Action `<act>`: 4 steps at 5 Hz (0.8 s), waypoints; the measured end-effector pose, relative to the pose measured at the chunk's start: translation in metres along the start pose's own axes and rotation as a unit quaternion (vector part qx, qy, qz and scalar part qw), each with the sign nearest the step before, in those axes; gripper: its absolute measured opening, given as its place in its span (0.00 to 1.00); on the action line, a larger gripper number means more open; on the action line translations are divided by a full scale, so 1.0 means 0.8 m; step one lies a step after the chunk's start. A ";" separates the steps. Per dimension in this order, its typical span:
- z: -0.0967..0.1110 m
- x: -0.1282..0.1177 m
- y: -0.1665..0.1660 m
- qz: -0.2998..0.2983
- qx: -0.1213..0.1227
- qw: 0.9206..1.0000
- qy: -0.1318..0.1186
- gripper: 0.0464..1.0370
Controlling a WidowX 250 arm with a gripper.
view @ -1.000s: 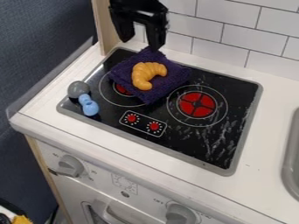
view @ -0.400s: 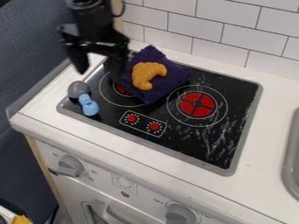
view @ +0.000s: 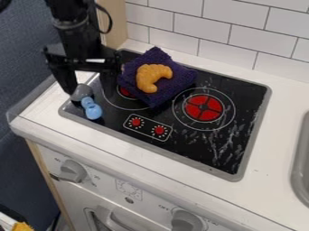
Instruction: Move the blue spoon to the left side of the stove
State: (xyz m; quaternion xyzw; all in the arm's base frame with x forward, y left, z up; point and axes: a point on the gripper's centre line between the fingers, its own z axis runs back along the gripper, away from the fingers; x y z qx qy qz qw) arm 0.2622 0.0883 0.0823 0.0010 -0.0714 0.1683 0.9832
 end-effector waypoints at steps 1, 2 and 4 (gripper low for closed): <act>-0.028 -0.002 0.002 0.016 0.003 0.999 0.030 0.96; -0.047 0.004 0.008 0.022 0.003 0.999 0.046 0.96; -0.050 0.011 0.019 0.043 0.014 0.998 0.045 0.63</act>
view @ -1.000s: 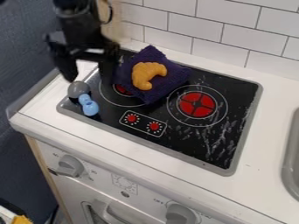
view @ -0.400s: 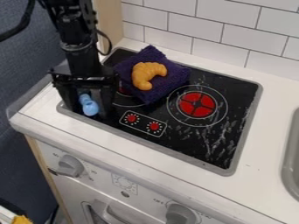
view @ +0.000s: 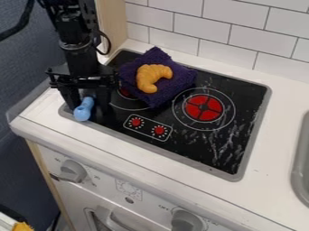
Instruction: Move the blue spoon to the left side of the stove
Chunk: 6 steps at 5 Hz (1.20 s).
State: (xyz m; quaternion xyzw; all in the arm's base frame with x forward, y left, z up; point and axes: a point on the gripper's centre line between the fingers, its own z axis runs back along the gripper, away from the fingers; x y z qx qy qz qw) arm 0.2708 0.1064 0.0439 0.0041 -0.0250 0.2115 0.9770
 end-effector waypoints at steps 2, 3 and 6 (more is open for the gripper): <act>0.008 -0.019 0.019 0.024 -0.002 1.000 -0.001 0.27; 0.033 -0.021 0.014 0.009 -0.014 1.000 -0.009 0.27; 0.088 -0.033 -0.145 -0.131 -0.038 0.990 -0.040 0.27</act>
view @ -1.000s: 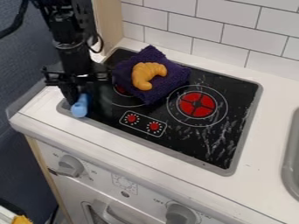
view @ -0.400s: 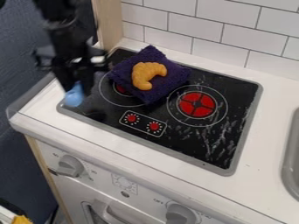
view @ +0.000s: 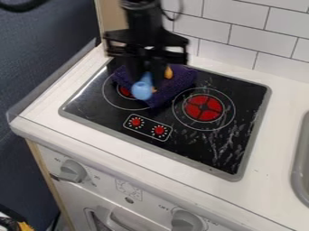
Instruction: Move the blue spoon to the left side of the stove
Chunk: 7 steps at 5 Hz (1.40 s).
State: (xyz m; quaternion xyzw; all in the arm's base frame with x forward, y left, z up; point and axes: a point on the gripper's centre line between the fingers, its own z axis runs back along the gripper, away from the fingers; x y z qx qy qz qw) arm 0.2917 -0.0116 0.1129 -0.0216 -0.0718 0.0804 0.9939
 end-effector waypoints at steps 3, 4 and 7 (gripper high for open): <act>-0.074 -0.015 -0.068 -0.083 0.020 0.995 0.044 0.27; -0.083 -0.020 -0.066 -0.086 0.023 0.995 0.054 0.27; -0.079 -0.027 -0.059 -0.102 0.020 0.992 0.069 0.91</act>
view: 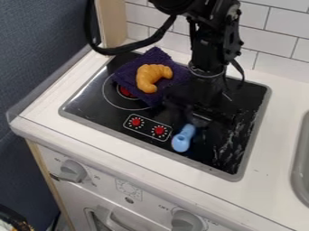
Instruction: Move the blue spoon to the left side of the stove
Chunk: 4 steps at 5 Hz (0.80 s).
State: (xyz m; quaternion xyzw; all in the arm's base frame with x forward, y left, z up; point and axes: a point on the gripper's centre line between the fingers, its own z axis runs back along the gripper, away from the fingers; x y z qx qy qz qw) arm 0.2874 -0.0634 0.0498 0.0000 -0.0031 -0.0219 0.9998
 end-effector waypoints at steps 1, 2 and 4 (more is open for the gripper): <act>0.031 0.003 0.005 -0.005 -0.010 0.999 -0.033 0.97; 0.055 0.004 0.001 -0.016 -0.022 0.999 -0.045 0.97; 0.107 0.009 0.000 -0.052 -0.026 0.993 -0.107 0.96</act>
